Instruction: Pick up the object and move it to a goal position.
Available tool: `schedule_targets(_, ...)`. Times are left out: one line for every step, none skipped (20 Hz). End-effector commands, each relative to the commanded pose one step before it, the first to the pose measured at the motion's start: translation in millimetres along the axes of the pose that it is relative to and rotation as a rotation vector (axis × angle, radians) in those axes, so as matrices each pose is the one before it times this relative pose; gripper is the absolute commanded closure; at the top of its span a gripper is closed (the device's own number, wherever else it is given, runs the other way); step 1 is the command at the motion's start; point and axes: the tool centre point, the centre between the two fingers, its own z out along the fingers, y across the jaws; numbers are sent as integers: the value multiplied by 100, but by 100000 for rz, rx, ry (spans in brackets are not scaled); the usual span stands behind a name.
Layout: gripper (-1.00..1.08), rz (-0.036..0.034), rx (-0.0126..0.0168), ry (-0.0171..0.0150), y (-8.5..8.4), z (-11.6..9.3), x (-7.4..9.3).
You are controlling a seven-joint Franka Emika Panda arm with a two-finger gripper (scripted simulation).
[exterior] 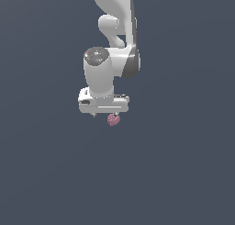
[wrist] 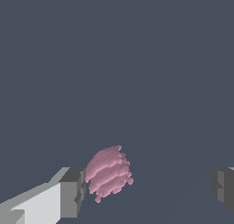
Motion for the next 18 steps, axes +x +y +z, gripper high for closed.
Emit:
schedule_targets(-92, -5076, -189, -47, -299, 738, -471)
schedule_targets(-92, -2391, -81, -8, -153, 335, -216)
schedule_targets(-92, -2558, -81, -8, -172, 355, -230)
schedule_targets(-92, -2730, -79, -7, -192, 374, -244)
schedule_targets(-92, -2902, -76, -5, -215, 392, -257)
schedule_targets(-92, -3074, -71, -3, -239, 409, -269)
schedule_targets(-92, -3206, -65, 0, -262, 420, -277)
schedule_targets(-92, -3092, -53, 4, -265, 398, -263)
schedule_targets(-92, -2931, -42, 7, -263, 372, -245)
schedule_targets(-92, -2770, -32, 11, -258, 346, -227)
schedule_targets(-92, -2607, -24, 14, -252, 321, -209)
schedule_targets(-92, -2442, -17, 16, -243, 297, -192)
schedule_targets(-92, -2278, -11, 18, -234, 273, -175)
schedule_targets(-92, -2111, -7, 20, -222, 250, -159)
schedule_targets(-92, -1944, -3, 21, -209, 228, -143)
schedule_targets(-92, -1778, 0, 22, -195, 206, -128)
schedule_targets(-92, -1610, 2, 21, -180, 185, -114)
schedule_targets(-92, -1442, 4, 21, -163, 164, -100)
